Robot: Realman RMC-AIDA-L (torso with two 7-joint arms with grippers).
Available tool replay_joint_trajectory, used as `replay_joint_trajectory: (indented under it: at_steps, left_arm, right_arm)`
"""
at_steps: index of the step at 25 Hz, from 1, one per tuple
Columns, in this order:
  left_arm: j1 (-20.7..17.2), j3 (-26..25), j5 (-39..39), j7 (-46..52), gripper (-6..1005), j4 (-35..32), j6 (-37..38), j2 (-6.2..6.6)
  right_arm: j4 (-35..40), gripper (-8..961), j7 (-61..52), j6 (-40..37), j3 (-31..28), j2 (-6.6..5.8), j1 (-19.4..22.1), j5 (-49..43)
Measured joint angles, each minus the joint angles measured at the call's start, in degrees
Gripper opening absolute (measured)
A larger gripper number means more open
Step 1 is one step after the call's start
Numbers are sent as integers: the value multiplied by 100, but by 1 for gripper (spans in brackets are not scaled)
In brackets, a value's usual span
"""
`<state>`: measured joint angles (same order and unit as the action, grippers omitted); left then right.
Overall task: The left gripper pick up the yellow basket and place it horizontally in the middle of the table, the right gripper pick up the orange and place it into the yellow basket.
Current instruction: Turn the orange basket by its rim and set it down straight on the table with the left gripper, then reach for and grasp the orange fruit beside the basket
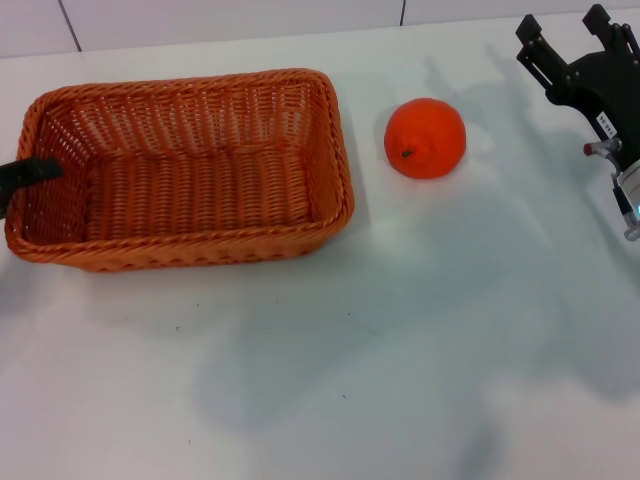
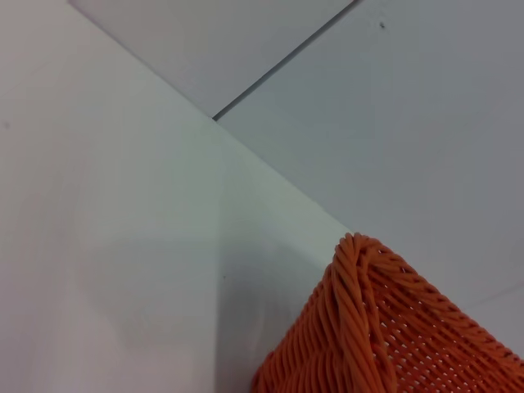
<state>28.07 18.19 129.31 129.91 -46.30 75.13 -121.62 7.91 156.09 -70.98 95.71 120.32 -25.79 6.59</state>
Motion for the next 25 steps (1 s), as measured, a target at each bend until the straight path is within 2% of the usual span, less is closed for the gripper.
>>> replay_joint_trajectory:
  at_steps: [6, 14, 18, 21, 25]
  left_arm:
    - [-5, 47, -133, -155, 535, -212, 79, -41]
    - [-12, 85, -197, -302, 923, -636, 68, -89]
    - [-35, 49, -214, -490, 923, -843, -121, -73]
    - [-182, 26, -499, -738, 922, -1107, -515, -71]
    - [-362, 19, -1024, -1187, 922, -1184, -837, -141]
  right_arm:
    - [-4, 929, 0, 6, 0, 0, 6, 0]
    - [-8, 929, 0, 7, 0, 0, 2, 0]
    - [-7, 929, -38, 7, 65, 0, 1, 0]
    - [-32, 928, -250, 29, 186, 0, -18, -24]
    - [-17, 928, -670, 300, 255, 2, -42, -430]
